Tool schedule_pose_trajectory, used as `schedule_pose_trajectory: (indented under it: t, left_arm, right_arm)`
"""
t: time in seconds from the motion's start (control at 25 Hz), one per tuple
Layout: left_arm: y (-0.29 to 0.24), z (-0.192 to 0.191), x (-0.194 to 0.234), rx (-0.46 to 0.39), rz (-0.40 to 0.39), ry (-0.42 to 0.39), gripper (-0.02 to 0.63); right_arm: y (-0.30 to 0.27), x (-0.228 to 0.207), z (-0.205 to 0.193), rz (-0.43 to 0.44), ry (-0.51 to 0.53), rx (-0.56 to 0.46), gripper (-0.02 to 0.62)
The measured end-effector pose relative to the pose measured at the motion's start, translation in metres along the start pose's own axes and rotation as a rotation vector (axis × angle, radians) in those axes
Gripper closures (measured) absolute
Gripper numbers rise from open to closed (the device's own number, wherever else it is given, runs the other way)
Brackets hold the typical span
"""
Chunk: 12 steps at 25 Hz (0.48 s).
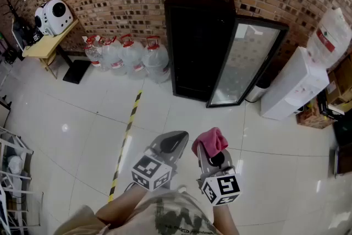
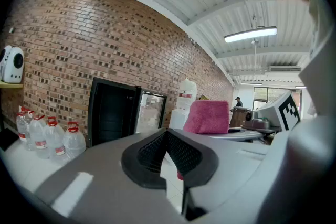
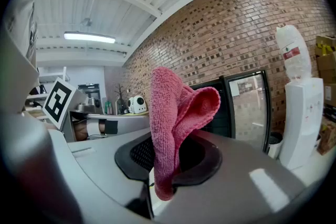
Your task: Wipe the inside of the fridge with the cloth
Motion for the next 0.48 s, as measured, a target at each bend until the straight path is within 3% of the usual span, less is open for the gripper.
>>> schedule_pose_trajectory:
  t: [0.48]
  left_arm:
    - [-0.055,0.035,0.147,-0.015,-0.034,0.033,0.63]
  right_arm:
    - [-0.15,-0.002,0.033,-0.034,0.043,0.03,0.529]
Point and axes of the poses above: the fingertips, and each gripper's own axes: y backward along the fingers, x to its left, z out of its top, the point moved 5 cm from there along y, backward along the fingers, and after that the axes turned 12 degrees about -z, right-handed, at the moved point
